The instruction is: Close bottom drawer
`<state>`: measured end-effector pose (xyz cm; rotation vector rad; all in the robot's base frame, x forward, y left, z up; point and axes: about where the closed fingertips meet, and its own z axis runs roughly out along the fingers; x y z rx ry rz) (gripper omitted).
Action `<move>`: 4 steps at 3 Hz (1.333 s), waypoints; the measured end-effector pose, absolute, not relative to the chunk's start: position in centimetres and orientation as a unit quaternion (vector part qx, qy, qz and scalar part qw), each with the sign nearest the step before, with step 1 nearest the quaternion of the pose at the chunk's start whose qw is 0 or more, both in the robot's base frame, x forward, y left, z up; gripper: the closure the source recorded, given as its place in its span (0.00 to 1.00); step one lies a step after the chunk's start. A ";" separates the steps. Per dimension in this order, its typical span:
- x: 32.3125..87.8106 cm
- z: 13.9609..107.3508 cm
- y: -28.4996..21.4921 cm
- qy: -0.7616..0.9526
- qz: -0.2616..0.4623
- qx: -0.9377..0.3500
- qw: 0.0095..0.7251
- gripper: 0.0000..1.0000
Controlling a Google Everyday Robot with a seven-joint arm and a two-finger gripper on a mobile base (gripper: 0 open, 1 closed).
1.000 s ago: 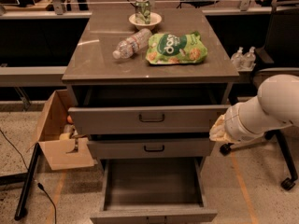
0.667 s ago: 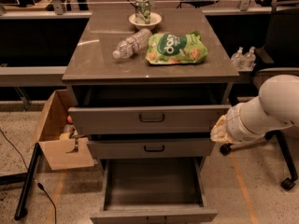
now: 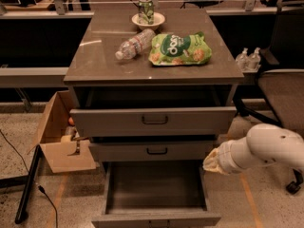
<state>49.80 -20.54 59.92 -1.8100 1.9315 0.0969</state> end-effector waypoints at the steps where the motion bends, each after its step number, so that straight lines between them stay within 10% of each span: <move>1: 49.4 53.3 -19.7 0.696 0.059 -0.667 0.258 1.00; 4: 45.6 42.0 -21.0 0.669 -0.009 -0.711 0.214 1.00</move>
Offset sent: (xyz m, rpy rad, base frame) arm -0.0158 0.0133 -0.1816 0.0339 -0.0823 0.0394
